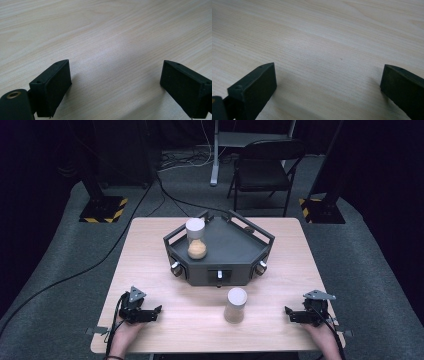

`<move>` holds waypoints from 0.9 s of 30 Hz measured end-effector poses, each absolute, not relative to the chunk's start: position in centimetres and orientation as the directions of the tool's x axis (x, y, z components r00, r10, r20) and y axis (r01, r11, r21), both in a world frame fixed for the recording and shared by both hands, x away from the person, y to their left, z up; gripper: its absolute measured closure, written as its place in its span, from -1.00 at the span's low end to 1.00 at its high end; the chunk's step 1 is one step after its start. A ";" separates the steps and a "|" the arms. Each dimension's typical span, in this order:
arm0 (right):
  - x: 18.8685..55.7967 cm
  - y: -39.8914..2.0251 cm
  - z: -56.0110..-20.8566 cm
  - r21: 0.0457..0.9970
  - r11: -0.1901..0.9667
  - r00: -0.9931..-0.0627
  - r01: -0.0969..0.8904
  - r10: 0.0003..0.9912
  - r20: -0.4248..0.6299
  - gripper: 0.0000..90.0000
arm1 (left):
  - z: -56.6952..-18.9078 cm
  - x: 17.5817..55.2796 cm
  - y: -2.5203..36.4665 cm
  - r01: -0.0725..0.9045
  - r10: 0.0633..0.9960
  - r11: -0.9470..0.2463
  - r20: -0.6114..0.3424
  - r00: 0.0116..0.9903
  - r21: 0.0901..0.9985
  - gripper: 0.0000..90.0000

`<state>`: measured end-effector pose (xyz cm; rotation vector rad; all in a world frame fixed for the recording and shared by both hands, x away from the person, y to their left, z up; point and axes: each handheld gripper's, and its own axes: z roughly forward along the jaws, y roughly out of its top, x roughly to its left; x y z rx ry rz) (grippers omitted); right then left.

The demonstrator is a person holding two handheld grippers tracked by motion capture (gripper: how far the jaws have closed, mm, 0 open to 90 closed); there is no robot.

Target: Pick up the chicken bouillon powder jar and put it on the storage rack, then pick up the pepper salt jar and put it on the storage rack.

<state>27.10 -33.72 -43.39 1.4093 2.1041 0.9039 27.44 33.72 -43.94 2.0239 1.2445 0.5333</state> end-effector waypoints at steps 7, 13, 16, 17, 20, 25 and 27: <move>27.0 -33.7 -43.4 0.729 0.265 -0.379 0.631 0.925 -0.008 -1.00 | -44.0 27.6 33.6 0.610 0.892 -0.306 -0.003 0.452 0.731 -0.91; 27.0 -33.7 -43.4 0.729 0.265 -0.379 0.631 0.925 -0.008 -1.00 | -44.0 27.6 33.6 0.612 0.893 -0.305 -0.005 0.451 0.730 -0.92; 27.0 -33.7 -43.4 0.729 0.265 -0.379 0.631 0.925 -0.008 -1.00 | -44.0 27.6 33.6 0.612 0.893 -0.305 -0.005 0.450 0.730 -0.92; 27.1 -33.7 -43.4 0.729 0.265 -0.379 0.631 0.925 -0.008 -1.00 | -44.0 27.6 33.6 0.612 0.893 -0.305 -0.004 0.451 0.730 -0.92; 27.0 -33.7 -43.4 0.729 0.265 -0.379 0.631 0.925 -0.008 -1.00 | -44.0 27.6 33.6 0.612 0.893 -0.305 -0.005 0.450 0.730 -0.92; 27.0 -33.7 -43.4 0.729 0.265 -0.379 0.632 0.925 -0.008 -1.00 | -44.0 27.6 33.6 0.612 0.893 -0.305 -0.004 0.450 0.730 -0.92; 27.0 -33.7 -43.4 0.729 0.265 -0.379 0.631 0.925 -0.009 -1.00 | -44.0 27.6 33.6 0.612 0.893 -0.304 -0.005 0.450 0.730 -0.92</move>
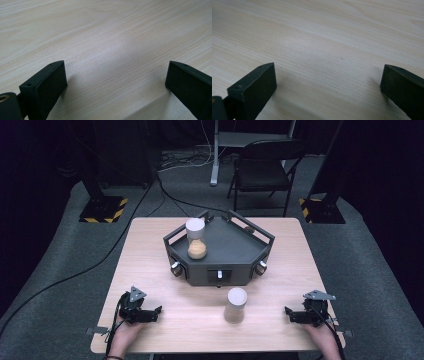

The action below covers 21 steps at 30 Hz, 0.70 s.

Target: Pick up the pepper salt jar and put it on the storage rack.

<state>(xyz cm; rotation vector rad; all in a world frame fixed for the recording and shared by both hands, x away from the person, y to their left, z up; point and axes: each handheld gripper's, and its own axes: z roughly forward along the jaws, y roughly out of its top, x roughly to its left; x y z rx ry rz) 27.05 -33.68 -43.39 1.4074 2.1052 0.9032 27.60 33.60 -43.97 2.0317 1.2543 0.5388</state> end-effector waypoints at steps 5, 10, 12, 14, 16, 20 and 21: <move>27.0 -33.7 -43.4 0.729 0.265 -0.379 0.631 0.925 -0.009 -1.00 | -44.0 27.6 33.6 0.612 0.894 -0.302 -0.007 0.449 0.731 -0.92; 27.1 -33.6 -43.2 0.725 0.251 -0.368 0.642 0.930 0.004 -1.00 | -44.0 27.6 33.6 0.612 0.894 -0.302 -0.006 0.449 0.731 -0.92; 27.2 -33.8 -43.0 0.721 0.231 -0.365 0.653 0.931 0.033 -0.98 | -44.0 27.6 33.6 0.612 0.894 -0.302 -0.006 0.449 0.731 -0.92; 27.2 -33.7 -42.9 0.719 0.232 -0.363 0.655 0.931 0.030 -0.96 | -44.0 27.6 33.6 0.612 0.894 -0.302 -0.007 0.449 0.731 -0.92; 27.4 -33.6 -42.7 0.714 0.236 -0.368 0.659 0.929 0.032 -0.89 | -44.0 27.6 33.6 0.612 0.894 -0.302 -0.007 0.449 0.731 -0.92; 27.2 -33.7 -42.4 0.724 0.233 -0.371 0.649 0.928 0.035 -0.87 | -44.0 27.6 33.6 0.612 0.894 -0.302 -0.007 0.449 0.731 -0.92; 27.0 -33.8 -42.3 0.734 0.229 -0.377 0.640 0.926 0.040 -0.87 | -44.0 27.6 33.6 0.612 0.894 -0.302 -0.007 0.449 0.731 -0.93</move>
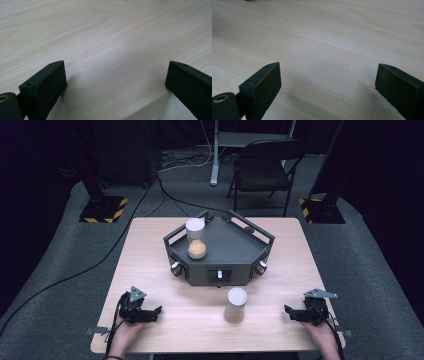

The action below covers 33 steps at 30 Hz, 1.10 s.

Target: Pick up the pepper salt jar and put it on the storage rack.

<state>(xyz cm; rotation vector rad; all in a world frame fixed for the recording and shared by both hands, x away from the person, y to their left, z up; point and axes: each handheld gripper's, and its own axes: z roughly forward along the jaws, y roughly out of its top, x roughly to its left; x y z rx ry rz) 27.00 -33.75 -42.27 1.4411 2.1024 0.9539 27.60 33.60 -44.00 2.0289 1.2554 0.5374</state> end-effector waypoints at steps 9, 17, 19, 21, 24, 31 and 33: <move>26.0 -33.8 -41.3 0.770 0.225 -0.423 0.597 0.904 0.063 -0.85 | -44.0 27.6 33.6 0.612 0.894 -0.302 -0.007 0.449 0.731 -0.93; 25.3 -33.4 -40.5 0.801 0.213 -0.466 0.560 0.880 0.092 -0.84 | -44.0 27.6 33.6 0.612 0.894 -0.301 -0.008 0.449 0.731 -0.93; 25.1 -33.3 -40.2 0.810 0.208 -0.472 0.548 0.876 0.095 -0.83 | -44.0 27.7 33.6 0.613 0.893 -0.302 -0.008 0.450 0.730 -0.93; 24.9 -32.9 -39.9 0.817 0.217 -0.487 0.535 0.869 0.088 -0.83 | -44.0 27.7 33.6 0.614 0.892 -0.304 -0.008 0.451 0.728 -0.94; 24.7 -32.5 -39.6 0.824 0.230 -0.512 0.518 0.855 0.084 -0.83 | -44.0 27.7 33.6 0.614 0.893 -0.304 -0.007 0.451 0.728 -0.95; 23.9 -31.1 -38.6 0.840 0.254 -0.565 0.479 0.822 0.073 -0.82 | -44.0 27.7 33.5 0.614 0.893 -0.304 -0.006 0.450 0.728 -0.95; 23.7 -30.7 -38.4 0.846 0.255 -0.579 0.468 0.812 0.075 -0.81 | -44.0 27.6 33.5 0.615 0.895 -0.301 -0.006 0.445 0.729 -0.95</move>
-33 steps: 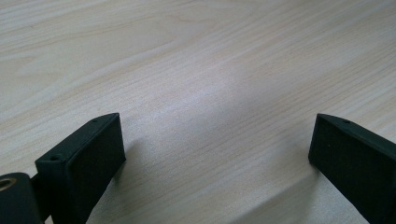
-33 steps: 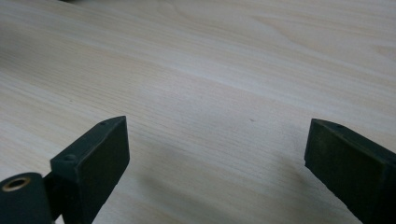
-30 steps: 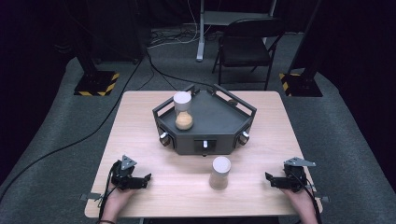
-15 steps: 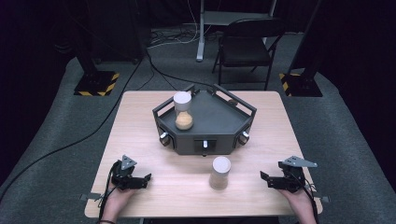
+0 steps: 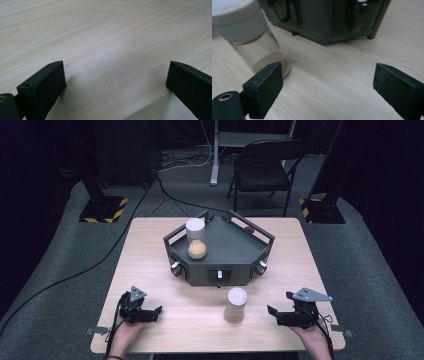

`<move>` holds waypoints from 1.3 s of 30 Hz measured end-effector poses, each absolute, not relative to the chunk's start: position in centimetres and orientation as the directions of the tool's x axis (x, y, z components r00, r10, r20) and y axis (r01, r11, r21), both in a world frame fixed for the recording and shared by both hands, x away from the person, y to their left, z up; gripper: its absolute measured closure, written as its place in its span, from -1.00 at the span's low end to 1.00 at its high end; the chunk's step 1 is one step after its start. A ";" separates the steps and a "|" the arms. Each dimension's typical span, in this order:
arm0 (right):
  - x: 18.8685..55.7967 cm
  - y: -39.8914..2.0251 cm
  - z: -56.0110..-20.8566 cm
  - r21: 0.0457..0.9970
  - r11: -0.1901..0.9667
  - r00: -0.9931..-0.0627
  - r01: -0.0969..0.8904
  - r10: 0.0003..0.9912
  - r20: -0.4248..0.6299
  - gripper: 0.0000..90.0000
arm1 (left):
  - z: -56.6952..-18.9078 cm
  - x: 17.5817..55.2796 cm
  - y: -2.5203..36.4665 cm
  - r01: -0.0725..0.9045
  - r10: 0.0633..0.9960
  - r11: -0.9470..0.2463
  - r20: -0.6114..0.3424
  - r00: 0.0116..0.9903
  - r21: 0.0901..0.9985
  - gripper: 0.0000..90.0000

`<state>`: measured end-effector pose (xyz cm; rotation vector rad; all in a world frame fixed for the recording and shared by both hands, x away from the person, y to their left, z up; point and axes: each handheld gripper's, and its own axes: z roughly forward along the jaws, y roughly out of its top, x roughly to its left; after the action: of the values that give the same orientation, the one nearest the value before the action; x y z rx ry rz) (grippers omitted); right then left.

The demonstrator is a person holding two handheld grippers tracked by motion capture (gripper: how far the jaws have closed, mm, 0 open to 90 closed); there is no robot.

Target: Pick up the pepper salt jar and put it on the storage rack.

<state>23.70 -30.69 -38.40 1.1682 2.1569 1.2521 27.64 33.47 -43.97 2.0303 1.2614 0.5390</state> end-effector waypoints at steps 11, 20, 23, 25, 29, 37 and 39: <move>23.0 -27.8 -37.7 0.860 0.292 -0.656 0.418 0.753 0.063 -0.81 | -43.9 27.8 33.5 0.616 0.893 -0.304 -0.008 0.450 0.727 -0.96; 23.1 -26.5 -37.7 0.860 0.309 -0.685 0.406 0.726 0.062 -0.80 | -43.9 27.8 33.5 0.616 0.893 -0.304 -0.008 0.450 0.727 -0.96; 23.4 -26.2 -37.8 0.859 0.309 -0.693 0.407 0.717 0.071 -0.79 | -43.9 27.8 33.5 0.616 0.892 -0.304 -0.008 0.451 0.727 -0.96; 23.5 -25.9 -37.9 0.863 0.310 -0.706 0.400 0.705 0.074 -0.77 | -44.0 27.8 33.5 0.614 0.892 -0.305 -0.007 0.451 0.728 -0.97; 23.8 -25.3 -38.1 0.865 0.315 -0.717 0.390 0.694 0.071 -0.75 | -44.0 27.8 33.5 0.614 0.892 -0.305 -0.007 0.452 0.728 -0.97; 24.5 -23.9 -38.4 0.870 0.319 -0.727 0.377 0.684 0.065 -0.70 | -44.0 27.8 33.5 0.614 0.892 -0.305 -0.007 0.451 0.728 -0.97; 24.7 -23.5 -38.4 0.870 0.322 -0.729 0.373 0.682 0.060 -0.69 | -44.0 27.8 33.5 0.614 0.892 -0.305 -0.007 0.452 0.728 -0.97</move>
<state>24.66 -23.54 -38.42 0.9449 2.2757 1.3675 27.85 33.55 -43.96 2.0349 1.2546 0.5331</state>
